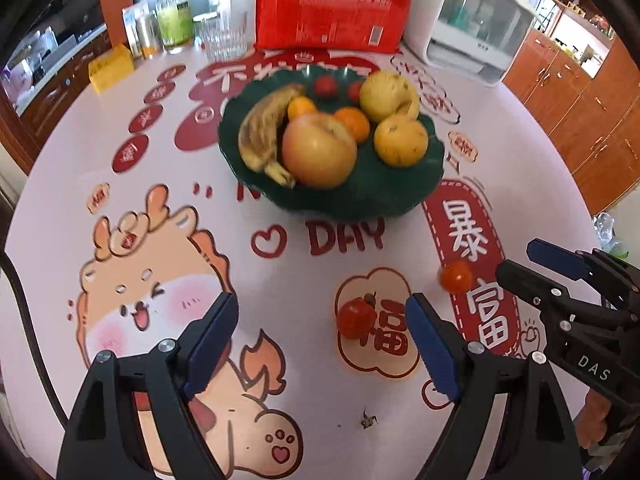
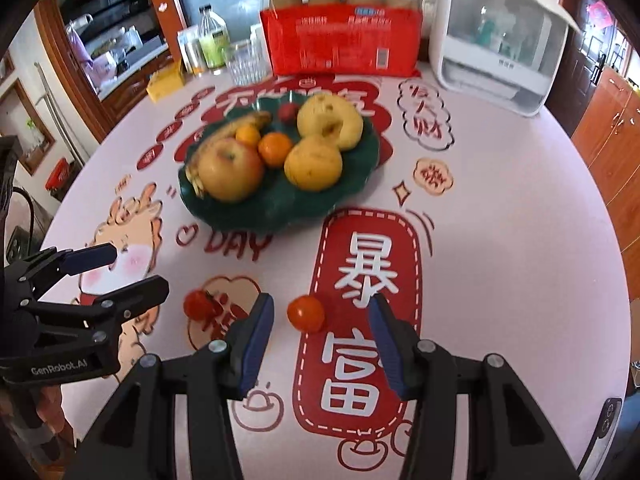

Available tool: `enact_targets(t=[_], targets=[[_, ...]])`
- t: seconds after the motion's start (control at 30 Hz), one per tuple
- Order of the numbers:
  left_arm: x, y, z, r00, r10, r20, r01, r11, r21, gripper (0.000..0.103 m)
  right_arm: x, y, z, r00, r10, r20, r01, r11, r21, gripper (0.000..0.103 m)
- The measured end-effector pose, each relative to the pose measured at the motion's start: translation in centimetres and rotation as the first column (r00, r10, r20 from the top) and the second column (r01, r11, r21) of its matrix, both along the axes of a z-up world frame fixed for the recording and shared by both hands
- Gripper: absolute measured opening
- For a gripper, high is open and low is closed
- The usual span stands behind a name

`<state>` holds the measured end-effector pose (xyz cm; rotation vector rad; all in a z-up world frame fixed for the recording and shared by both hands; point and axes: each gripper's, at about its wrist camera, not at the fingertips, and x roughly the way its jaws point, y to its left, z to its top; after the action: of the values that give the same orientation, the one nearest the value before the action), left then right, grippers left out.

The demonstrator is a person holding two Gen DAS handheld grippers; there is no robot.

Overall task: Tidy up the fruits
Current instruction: 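Withdraw both open tools from the plate toward the cherry tomatoes, then grasp a cherry tomato with the left tool while the right tool grasps another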

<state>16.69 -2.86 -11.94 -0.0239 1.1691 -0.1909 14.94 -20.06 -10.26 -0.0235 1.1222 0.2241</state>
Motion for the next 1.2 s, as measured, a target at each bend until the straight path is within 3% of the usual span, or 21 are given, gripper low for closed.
enact_targets(t=[0.33, 0.53, 0.8, 1.0, 1.2], targets=[[0.7, -1.1, -3.3, 0.997, -0.015, -0.082, 0.012, 1.000, -0.027, 0.084, 1.0, 0.0, -3.1, 0.997, 0.054, -0.057, -0.052, 0.998, 0.034, 0.050], [0.9, -1.7, -4.7, 0.993, -0.029, -0.115, 0.026, 0.999, -0.028, 0.076, 1.5, 0.0, -4.6, 0.993, 0.084, -0.084, -0.078, 0.995, 0.067, 0.049], [1.1, -2.1, -5.1, 0.995, -0.035, -0.098, 0.034, 0.999, -0.013, 0.068, 2.1, 0.9, -6.0, 0.986, 0.121, -0.110, -0.115, 0.992, 0.059, 0.039], [1.2, -2.9, -5.1, 0.996, -0.039, -0.076, 0.040, 0.999, 0.006, 0.056, 2.1, 1.3, -6.3, 0.986, 0.139, -0.095, -0.136, 0.990, 0.035, 0.030], [0.9, -3.8, -5.0, 0.998, -0.041, -0.051, 0.044, 0.997, 0.058, 0.030, 2.0, 1.6, -6.3, 0.986, 0.140, -0.087, -0.139, 0.990, 0.018, 0.028]])
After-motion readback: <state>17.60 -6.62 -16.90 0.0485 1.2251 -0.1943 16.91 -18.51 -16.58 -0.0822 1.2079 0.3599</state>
